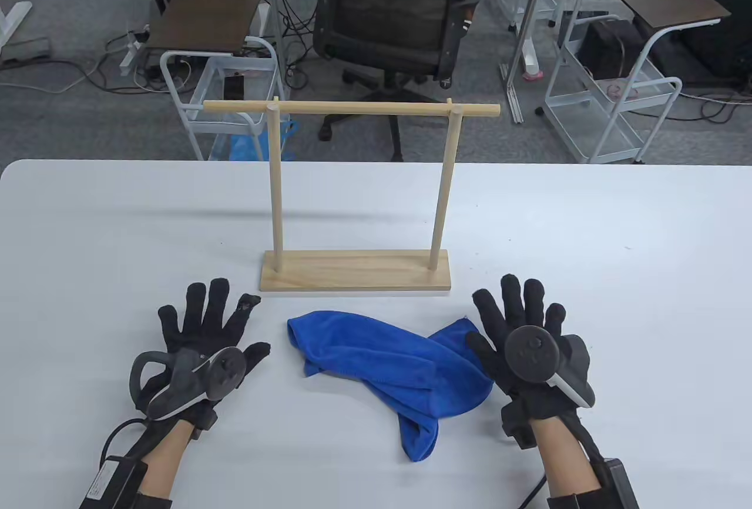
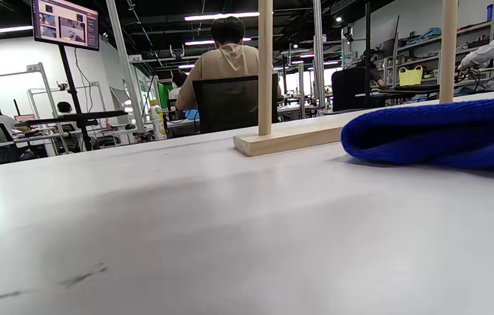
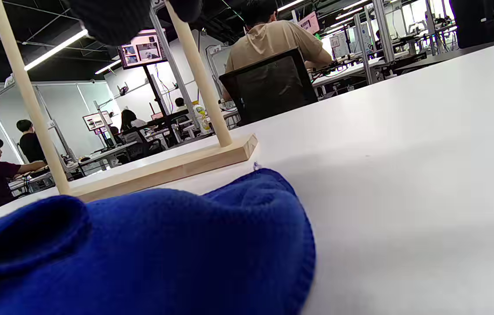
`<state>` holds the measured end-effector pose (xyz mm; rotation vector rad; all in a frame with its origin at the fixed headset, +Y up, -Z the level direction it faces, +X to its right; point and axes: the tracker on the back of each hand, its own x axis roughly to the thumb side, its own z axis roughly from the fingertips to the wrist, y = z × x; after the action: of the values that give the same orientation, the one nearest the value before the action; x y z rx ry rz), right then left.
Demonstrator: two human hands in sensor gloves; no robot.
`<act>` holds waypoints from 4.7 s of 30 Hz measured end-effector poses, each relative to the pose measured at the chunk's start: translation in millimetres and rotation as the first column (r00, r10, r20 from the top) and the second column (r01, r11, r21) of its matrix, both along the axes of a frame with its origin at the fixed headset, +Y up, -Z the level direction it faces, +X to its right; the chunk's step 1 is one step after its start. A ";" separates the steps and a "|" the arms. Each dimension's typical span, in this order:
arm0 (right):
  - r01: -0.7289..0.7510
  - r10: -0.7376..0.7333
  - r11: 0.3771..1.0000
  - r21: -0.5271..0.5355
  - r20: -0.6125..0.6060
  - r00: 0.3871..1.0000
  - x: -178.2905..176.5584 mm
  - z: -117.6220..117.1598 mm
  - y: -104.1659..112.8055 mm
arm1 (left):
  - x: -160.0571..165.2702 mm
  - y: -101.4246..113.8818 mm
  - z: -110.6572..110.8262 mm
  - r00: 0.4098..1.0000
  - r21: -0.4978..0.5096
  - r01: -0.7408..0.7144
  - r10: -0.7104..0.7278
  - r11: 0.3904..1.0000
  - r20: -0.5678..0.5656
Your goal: Drape square towel over desktop hanging rack bar
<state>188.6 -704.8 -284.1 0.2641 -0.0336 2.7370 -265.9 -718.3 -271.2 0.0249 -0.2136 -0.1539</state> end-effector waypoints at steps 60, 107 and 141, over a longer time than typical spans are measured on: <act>-0.075 -0.004 0.976 -0.205 -0.362 0.932 -44.4 9.3 -20.1 | 0.1 -2.4 2.5 1.000 -0.015 -0.018 0.019 1.000 0.015; 0.386 -0.462 0.877 -0.287 -0.282 0.841 -79.8 -30.6 9.6 | -13.3 4.4 2.4 0.994 -0.019 -0.111 0.111 0.994 -0.007; 0.360 -0.306 0.913 0.193 -0.260 0.916 -96.3 -62.0 224.2 | -17.3 5.4 1.6 0.991 -0.040 -0.136 0.135 0.990 -0.016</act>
<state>92.3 -480.5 -346.1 0.5782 -0.3179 2.3430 -283.2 -712.9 -269.6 -0.0024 -0.2014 -0.0140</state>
